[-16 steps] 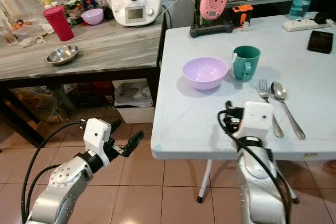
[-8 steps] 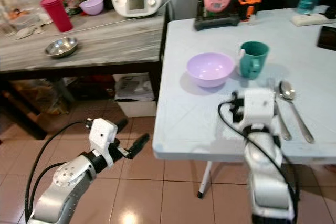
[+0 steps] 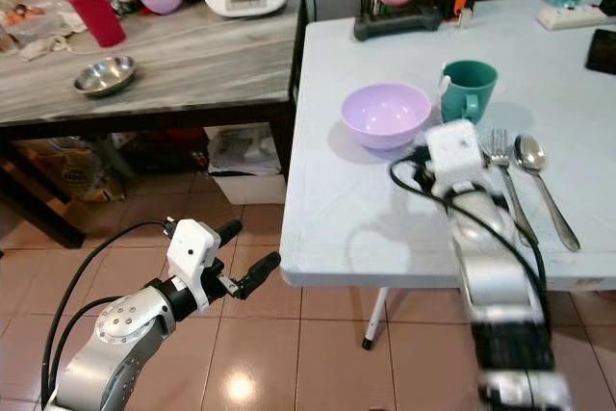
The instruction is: Setting the table
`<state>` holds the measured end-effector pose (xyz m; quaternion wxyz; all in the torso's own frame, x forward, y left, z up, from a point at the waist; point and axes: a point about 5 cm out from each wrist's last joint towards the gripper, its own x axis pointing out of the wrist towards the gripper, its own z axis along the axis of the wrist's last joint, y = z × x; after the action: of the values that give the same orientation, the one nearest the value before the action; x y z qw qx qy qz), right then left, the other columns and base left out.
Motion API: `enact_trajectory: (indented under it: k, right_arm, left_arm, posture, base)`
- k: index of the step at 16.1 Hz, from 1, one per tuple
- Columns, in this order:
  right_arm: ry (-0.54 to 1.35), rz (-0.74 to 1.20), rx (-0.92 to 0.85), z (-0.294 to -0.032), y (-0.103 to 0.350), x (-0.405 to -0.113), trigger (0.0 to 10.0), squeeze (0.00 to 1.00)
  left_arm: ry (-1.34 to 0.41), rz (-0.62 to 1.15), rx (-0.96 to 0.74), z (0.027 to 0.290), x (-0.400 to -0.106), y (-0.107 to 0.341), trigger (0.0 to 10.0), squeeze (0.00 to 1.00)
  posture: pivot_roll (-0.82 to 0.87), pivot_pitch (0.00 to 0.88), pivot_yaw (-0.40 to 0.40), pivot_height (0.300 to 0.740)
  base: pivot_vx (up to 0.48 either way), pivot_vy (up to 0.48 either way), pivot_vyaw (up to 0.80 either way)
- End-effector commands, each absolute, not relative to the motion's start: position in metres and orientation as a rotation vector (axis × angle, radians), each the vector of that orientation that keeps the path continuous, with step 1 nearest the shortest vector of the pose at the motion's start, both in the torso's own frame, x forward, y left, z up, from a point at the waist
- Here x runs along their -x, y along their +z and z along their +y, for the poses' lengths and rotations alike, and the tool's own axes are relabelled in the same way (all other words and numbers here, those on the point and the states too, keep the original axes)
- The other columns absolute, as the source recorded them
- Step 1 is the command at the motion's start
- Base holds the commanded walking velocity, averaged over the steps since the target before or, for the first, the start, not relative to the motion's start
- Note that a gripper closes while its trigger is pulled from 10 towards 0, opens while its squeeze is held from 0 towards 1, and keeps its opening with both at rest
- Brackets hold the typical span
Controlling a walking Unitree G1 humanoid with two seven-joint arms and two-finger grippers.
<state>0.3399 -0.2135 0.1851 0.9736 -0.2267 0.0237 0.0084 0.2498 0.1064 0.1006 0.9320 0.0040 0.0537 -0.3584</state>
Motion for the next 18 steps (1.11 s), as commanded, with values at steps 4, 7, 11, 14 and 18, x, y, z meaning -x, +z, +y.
enact_trajectory:
  k: [4,7,11,14,18]
  right_arm:
    - [0.137,-0.005,0.498,-0.193,0.193,-0.347,10.0,0.00]
    - [0.081,-0.111,0.355,-0.182,0.196,-0.322,10.0,0.00]
    - [-0.059,-0.157,0.182,-0.179,0.180,-0.273,10.0,0.00]
    - [-0.152,-0.105,0.071,-0.186,0.167,-0.250,10.0,0.00]
    - [-0.190,-0.034,0.032,-0.191,0.151,-0.230,10.0,0.00]
  left_arm:
    - [-0.651,0.086,-0.040,0.114,-0.252,0.106,10.0,0.00]
    - [-0.500,0.090,-0.092,0.133,-0.259,0.106,10.0,0.00]
    - [-0.259,0.023,-0.086,0.154,-0.272,0.115,10.0,0.00]
    - [-0.130,0.009,-0.127,0.162,-0.275,0.117,10.0,0.00]
    - [-0.122,0.030,-0.122,0.168,-0.272,0.111,10.0,0.00]
  posture:
    - [-0.20,0.128,0.142,0.740]
    - [-0.20,0.108,0.138,0.740]
    - [-0.23,0.079,0.145,0.740]
    - [-0.25,0.068,0.153,0.740]
    - [-0.25,0.068,0.153,0.740]
  base:
    - [0.000,0.000,0.00]
    - [0.000,0.000,0.00]
    - [0.000,0.000,0.00]
    - [0.000,0.000,0.00]
    - [0.000,0.000,0.00]
